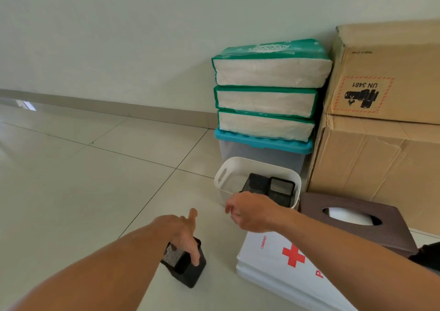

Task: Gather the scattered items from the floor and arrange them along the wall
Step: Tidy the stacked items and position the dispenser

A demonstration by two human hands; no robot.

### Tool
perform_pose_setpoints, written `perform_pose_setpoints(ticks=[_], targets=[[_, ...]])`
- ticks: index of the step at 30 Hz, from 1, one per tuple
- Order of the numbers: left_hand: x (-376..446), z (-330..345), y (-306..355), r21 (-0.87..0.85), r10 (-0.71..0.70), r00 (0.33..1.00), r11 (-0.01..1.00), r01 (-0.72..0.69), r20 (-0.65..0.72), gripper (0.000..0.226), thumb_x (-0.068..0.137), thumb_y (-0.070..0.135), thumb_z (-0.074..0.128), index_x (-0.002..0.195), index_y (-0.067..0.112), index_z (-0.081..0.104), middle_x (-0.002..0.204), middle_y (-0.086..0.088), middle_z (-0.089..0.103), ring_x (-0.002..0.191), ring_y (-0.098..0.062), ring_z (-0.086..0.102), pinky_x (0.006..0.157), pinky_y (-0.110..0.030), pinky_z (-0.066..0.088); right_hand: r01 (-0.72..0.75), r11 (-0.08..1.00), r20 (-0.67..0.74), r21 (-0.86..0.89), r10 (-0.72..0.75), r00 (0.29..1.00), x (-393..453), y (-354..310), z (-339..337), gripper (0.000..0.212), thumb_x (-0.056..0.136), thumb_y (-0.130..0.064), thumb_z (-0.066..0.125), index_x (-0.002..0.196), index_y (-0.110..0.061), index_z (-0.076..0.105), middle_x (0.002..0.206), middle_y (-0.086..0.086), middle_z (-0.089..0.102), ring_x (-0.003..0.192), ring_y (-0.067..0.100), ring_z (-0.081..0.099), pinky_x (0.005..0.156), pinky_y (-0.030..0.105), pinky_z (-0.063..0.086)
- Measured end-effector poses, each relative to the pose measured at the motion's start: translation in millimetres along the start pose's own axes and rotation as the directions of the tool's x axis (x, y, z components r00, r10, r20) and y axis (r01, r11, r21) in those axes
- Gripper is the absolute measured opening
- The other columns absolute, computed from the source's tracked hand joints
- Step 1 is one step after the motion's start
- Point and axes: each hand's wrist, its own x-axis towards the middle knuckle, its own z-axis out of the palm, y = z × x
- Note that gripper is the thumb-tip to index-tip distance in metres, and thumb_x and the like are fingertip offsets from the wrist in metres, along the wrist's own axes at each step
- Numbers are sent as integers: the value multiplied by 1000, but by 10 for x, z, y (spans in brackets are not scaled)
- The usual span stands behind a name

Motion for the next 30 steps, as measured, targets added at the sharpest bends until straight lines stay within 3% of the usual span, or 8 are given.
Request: perform_pose_setpoints(ticks=[3, 6, 10, 14, 18, 19, 23, 30], targets=[[-100, -167, 45, -45, 54, 998, 997, -56, -30, 125, 59, 43, 81, 149, 36, -6, 144, -6, 43, 119, -31, 54, 96, -47, 53, 44, 997, 109, 65, -51, 993, -47, -21, 34, 42, 98, -29, 60, 138, -23, 53, 133, -5, 57, 110, 13, 54, 98, 31, 46], [-180, -418, 31, -373, 134, 985, 913, -166, -112, 113, 57, 34, 84, 144, 33, 12, 127, -8, 55, 112, -27, 57, 98, -44, 52, 20, 989, 219, 144, -52, 974, -91, 3, 109, 73, 88, -42, 74, 150, -28, 38, 143, -6, 49, 111, 12, 52, 87, 27, 52], [-336, -698, 63, -685, 279, 941, 649, -332, -191, 88, 75, 13, 80, 143, 31, 28, 122, -8, 64, 110, -21, 60, 92, -34, 49, -33, 920, 195, 391, -48, 980, -142, 32, 89, 74, 76, -58, 76, 139, -39, 42, 126, -13, 61, 101, 14, 66, 88, 41, 60], [-305, -779, 125, -812, 359, 887, 397, -427, -290, 83, 70, 24, 79, 142, 32, 38, 122, -9, 70, 115, -24, 64, 105, -36, 44, -42, 802, 134, 595, -47, 990, -163, 124, -80, 68, 77, -56, 75, 135, -34, 48, 119, -11, 62, 82, 17, 69, 80, 33, 56], [-102, -849, 193, -877, 205, 854, -64, -476, -478, 43, 91, 38, 66, 129, 23, 54, 127, -7, 63, 115, -25, 65, 104, -41, 47, -107, 607, 131, 788, 6, 991, -152, 351, -166, 64, 78, -48, 78, 133, -27, 53, 116, 1, 67, 82, 17, 61, 77, 32, 56], [-16, -861, 215, -859, 103, 853, -74, -506, -511, 35, 95, 36, 62, 125, 21, 56, 127, -6, 62, 113, -23, 65, 100, -40, 50, -134, 522, 149, 843, 12, 989, -144, 410, -183, 57, 82, -42, 78, 131, -25, 54, 116, 3, 68, 85, 19, 60, 79, 33, 57], [357, -764, 286, -827, -177, 818, 263, -496, -547, 31, 98, 26, 54, 129, 23, 59, 134, -3, 58, 116, -19, 57, 101, -41, 49, -177, 284, 152, 943, 107, 983, -17, 557, -266, 44, 89, -36, 72, 127, -18, 58, 115, 7, 66, 87, 22, 64, 81, 42, 60], [650, -575, 452, -700, -121, 762, 507, -504, -636, 34, 102, 25, 51, 135, 24, 58, 143, -5, 46, 125, -20, 48, 93, -24, 34, -324, 547, 39, 772, 468, 883, 452, 555, -352, 41, 86, -55, 71, 108, -24, 57, 105, -1, 67, 73, 16, 71, 60, 28, 60]])
